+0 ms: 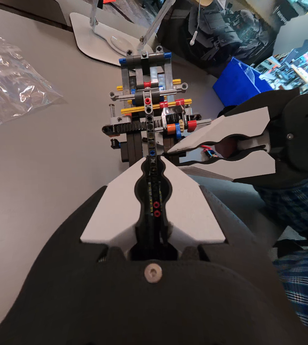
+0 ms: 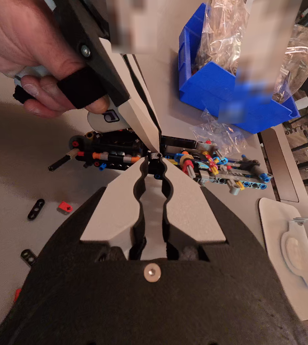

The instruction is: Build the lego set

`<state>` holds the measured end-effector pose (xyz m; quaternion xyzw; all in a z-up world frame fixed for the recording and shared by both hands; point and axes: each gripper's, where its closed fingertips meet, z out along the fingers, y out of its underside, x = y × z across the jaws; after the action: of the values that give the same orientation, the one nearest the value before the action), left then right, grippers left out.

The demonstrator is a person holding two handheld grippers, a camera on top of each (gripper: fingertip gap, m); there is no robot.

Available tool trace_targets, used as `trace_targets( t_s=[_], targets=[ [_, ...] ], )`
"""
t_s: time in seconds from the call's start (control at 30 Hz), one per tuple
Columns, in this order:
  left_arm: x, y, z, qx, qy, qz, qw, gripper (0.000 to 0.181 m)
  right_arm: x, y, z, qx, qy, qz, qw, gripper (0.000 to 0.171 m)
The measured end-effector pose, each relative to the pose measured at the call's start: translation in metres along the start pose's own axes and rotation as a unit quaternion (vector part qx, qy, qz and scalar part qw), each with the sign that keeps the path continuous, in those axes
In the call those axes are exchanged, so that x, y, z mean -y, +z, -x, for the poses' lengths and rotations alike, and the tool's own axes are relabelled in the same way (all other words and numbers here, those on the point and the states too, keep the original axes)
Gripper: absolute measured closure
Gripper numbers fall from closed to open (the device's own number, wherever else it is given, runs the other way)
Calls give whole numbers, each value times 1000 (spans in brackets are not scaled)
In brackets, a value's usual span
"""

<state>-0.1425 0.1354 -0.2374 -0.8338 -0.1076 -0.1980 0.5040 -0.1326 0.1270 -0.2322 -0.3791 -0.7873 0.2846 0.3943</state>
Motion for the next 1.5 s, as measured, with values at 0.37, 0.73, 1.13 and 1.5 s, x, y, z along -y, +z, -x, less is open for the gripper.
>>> trace_targets(
  t_s=[0.37,0.73,1.13,1.5],
  targets=[
    [15,1,0,102,162,-10,981,175,0,-13,-9,-98,109,-56,988,159],
    [39,-27,24,145,192,-25,970,175,-56,-46,-15,-82,194,6,978,150],
    [5,-23,33,129,186,57,972,176,-136,-137,11,-114,260,79,955,156],
    [-9,-1,21,112,191,103,970,176,-161,-89,25,-131,265,157,942,157]
  ],
)
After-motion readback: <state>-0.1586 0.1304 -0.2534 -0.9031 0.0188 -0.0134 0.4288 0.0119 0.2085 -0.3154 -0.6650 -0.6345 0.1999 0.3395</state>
